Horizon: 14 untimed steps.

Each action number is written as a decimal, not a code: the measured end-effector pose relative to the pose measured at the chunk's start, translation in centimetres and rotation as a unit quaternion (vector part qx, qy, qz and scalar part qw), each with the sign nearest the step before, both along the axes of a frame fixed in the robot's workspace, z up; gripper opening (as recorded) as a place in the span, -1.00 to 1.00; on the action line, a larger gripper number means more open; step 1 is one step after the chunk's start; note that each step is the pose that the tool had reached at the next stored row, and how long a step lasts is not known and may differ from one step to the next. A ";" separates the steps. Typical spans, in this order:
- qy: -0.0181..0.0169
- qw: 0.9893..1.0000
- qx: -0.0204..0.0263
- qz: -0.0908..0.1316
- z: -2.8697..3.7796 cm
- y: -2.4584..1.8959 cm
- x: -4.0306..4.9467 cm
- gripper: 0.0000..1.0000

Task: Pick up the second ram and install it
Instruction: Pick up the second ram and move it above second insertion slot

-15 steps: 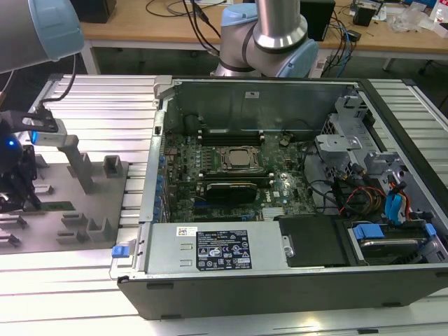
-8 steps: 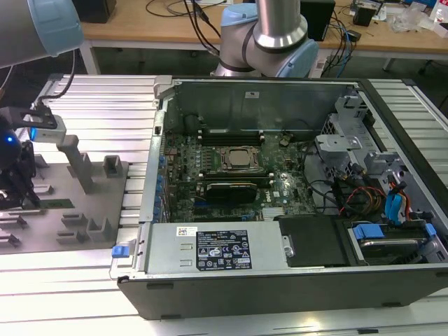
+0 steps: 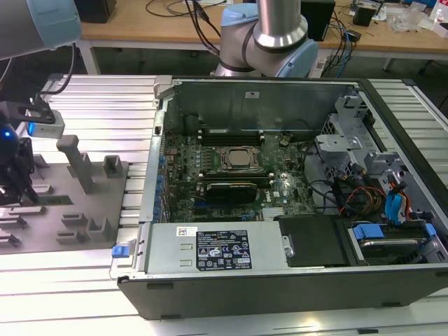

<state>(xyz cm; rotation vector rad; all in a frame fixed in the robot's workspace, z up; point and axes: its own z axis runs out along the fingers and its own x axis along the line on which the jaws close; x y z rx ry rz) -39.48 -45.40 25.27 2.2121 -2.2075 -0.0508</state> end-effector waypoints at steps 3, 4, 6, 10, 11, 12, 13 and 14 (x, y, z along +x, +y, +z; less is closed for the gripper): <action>0.000 1.000 0.000 0.000 0.33 0.06 0.00 -0.73; 0.000 1.000 0.000 0.000 0.38 0.07 0.00 -0.73; 0.000 1.000 0.000 0.000 0.51 0.08 0.00 -0.73; 0.000 1.000 0.000 0.000 0.84 0.15 0.00 -0.73; 0.000 1.000 0.000 0.000 0.91 0.16 0.00 -0.73; 0.000 1.000 0.000 0.000 1.00 0.18 0.00 -0.73; 0.000 1.000 0.000 0.000 1.06 0.19 0.00 -0.73; 0.000 1.000 0.000 0.000 1.16 0.21 0.00 -0.73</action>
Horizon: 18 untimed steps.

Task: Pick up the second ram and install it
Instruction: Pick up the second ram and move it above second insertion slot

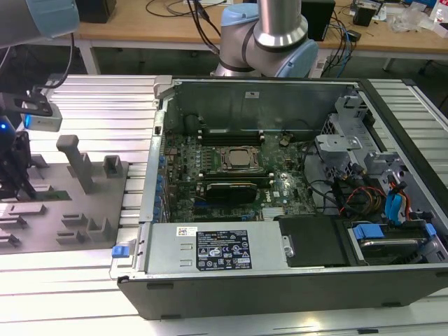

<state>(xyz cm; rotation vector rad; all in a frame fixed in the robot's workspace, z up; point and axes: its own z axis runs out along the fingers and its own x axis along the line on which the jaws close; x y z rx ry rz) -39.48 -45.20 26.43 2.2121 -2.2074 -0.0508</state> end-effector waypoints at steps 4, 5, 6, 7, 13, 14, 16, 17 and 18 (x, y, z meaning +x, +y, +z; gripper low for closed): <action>0.000 1.000 0.000 0.000 0.38 0.07 0.00 -0.73; 0.000 1.000 0.000 0.000 0.50 0.09 0.00 -0.73; 0.000 1.000 0.000 0.000 0.62 0.12 0.00 -0.73; 0.000 1.000 0.000 0.000 0.73 0.14 0.00 -0.73; 0.000 1.000 0.000 0.000 1.68 0.29 0.00 -0.73; 0.000 1.000 0.000 0.000 1.85 0.30 0.00 -0.73; 0.000 1.000 0.000 0.000 3.31 0.49 0.00 -0.73; 0.000 1.000 0.000 0.000 3.52 0.53 0.00 -0.73; 0.000 1.000 0.000 0.000 3.68 0.54 0.00 -0.73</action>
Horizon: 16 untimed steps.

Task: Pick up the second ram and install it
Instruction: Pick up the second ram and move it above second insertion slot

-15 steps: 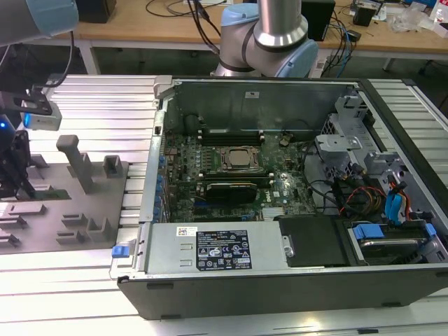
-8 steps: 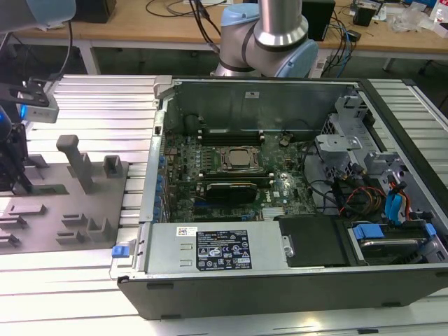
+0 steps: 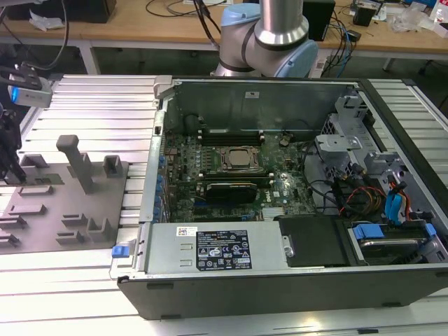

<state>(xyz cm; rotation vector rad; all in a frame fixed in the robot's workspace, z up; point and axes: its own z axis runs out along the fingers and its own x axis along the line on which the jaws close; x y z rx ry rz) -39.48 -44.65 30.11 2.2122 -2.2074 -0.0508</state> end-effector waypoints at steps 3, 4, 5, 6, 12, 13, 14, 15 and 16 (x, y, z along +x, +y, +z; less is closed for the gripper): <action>0.000 1.000 0.000 0.000 0.35 0.06 0.00 -0.73; 0.000 1.000 0.000 0.000 0.48 0.08 0.00 -0.73; 0.000 1.000 0.000 0.000 0.61 0.11 0.00 -0.73; 0.000 1.000 0.000 0.000 0.73 0.12 0.00 -0.73; 0.000 1.000 0.000 0.000 1.49 0.26 0.00 -0.73; 0.000 1.000 0.000 0.000 1.64 0.28 0.00 -0.73; 0.000 1.000 0.000 0.000 1.78 0.31 0.00 -0.73; 0.000 1.000 0.000 0.000 1.96 0.34 0.00 -0.73; 0.000 1.000 0.000 0.000 2.17 0.38 0.00 -0.73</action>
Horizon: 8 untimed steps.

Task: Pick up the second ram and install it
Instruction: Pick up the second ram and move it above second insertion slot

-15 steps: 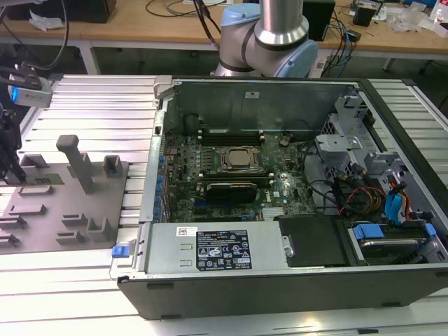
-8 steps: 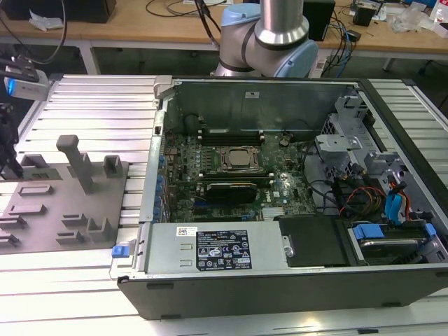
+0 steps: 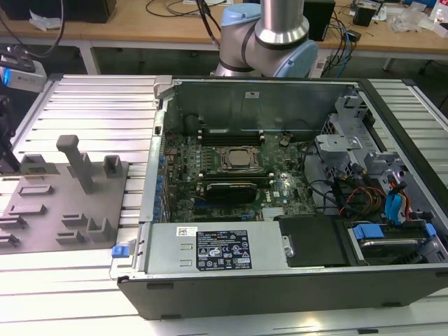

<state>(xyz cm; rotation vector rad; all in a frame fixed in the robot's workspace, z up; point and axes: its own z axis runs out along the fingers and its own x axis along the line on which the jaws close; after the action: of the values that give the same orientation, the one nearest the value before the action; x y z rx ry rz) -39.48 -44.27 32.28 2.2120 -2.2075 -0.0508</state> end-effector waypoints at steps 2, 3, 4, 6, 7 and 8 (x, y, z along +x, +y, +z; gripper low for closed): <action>0.000 1.000 0.000 0.000 0.39 0.07 0.00 -0.73; 0.000 1.000 0.000 0.000 0.52 0.10 0.00 -0.73; 0.000 1.000 0.000 0.000 0.60 0.11 0.00 -0.73; 0.000 1.000 0.000 0.000 0.84 0.15 0.00 -0.73; 0.000 1.000 0.000 0.000 0.92 0.17 0.00 -0.73; 0.000 1.000 0.000 0.000 1.05 0.19 0.00 -0.73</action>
<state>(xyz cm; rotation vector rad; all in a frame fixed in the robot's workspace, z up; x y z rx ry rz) -39.48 -44.08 33.33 2.2121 -2.2075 -0.0509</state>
